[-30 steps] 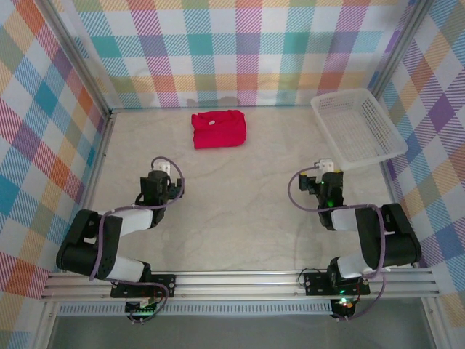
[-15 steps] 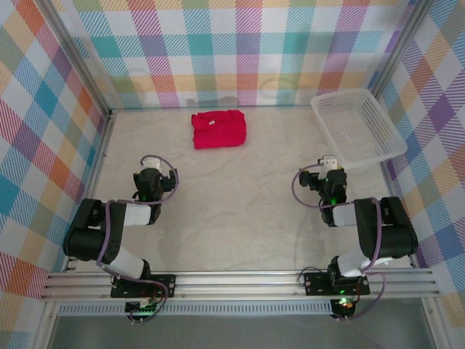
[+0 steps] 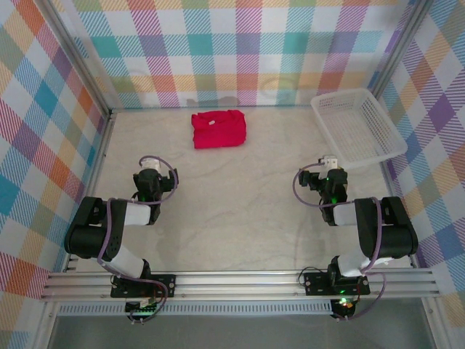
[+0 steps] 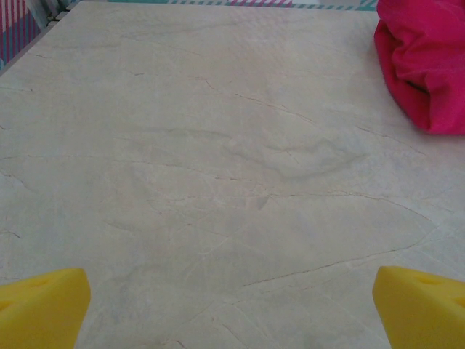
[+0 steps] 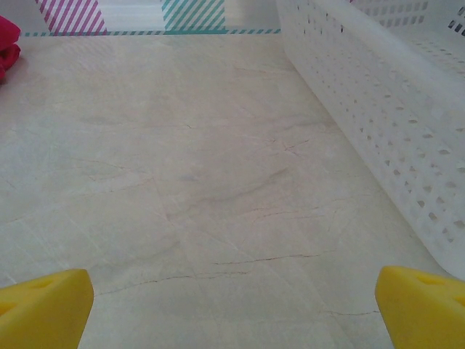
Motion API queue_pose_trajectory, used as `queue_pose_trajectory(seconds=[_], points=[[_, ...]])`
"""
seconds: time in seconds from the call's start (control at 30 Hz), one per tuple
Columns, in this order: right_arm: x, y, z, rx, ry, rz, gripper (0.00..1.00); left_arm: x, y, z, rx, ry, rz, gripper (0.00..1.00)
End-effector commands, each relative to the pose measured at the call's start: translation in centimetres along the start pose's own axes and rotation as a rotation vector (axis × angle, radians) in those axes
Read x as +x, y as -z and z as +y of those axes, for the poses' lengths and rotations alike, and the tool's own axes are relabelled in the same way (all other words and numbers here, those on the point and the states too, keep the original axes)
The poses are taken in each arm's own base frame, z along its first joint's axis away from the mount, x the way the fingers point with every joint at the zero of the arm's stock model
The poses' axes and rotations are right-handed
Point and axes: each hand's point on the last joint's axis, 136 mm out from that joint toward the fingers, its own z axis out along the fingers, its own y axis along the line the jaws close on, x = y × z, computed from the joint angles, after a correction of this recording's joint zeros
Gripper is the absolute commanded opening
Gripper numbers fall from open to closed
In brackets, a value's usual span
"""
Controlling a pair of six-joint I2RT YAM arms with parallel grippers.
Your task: Fold the inside-out t-shirt
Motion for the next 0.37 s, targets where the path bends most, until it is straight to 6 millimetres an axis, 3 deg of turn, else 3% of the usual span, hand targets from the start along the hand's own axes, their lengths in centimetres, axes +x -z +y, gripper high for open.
queue_pose_trajectory(seconds=[0.0, 0.33], points=[[-1.33, -0.24, 0.05, -0.013, -0.012, -0.031, 1.0, -0.4, 0.03, 0.03, 0.011, 0.018, -0.024, 1.0], [-1.3, -0.26, 0.06, -0.014, -0.012, -0.029, 1.0, -0.32, -0.1, -0.54, 0.057, 0.011, -0.011, 1.0]])
